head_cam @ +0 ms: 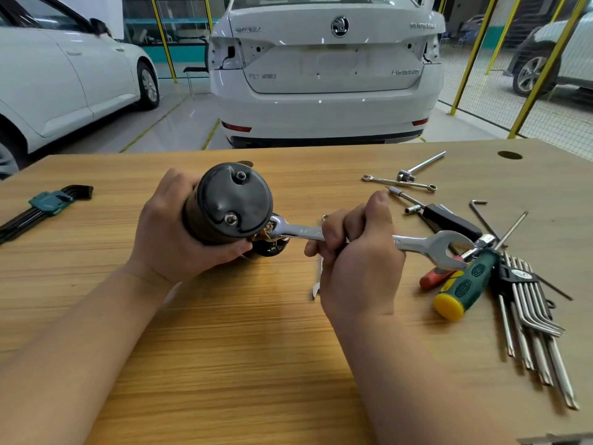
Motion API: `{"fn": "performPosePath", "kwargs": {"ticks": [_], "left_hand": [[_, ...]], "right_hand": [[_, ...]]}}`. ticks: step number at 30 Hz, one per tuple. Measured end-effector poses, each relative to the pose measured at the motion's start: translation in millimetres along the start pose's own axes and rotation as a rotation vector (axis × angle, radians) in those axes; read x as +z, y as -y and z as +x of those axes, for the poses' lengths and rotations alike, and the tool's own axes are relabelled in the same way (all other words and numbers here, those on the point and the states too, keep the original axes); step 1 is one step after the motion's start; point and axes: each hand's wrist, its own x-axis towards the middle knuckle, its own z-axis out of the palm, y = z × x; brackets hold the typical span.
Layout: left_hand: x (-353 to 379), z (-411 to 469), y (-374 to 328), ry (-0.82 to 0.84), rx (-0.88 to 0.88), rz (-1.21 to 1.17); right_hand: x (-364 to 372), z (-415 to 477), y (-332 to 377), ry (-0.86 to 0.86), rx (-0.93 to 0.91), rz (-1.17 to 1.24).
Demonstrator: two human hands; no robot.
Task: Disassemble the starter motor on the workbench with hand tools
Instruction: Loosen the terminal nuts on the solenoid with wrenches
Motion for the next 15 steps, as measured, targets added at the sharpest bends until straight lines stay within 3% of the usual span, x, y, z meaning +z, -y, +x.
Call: {"fn": "performPosePath", "kwargs": {"ticks": [7, 15], "left_hand": [[3, 4, -1, 0.018, -0.023, 0.052], [2, 5, -5, 0.021, -0.031, 0.045]], "right_hand": [[-4, -7, -1, -0.139, 0.043, 0.002], [-3, 3, 2, -0.032, 0.098, 0.141]]}}
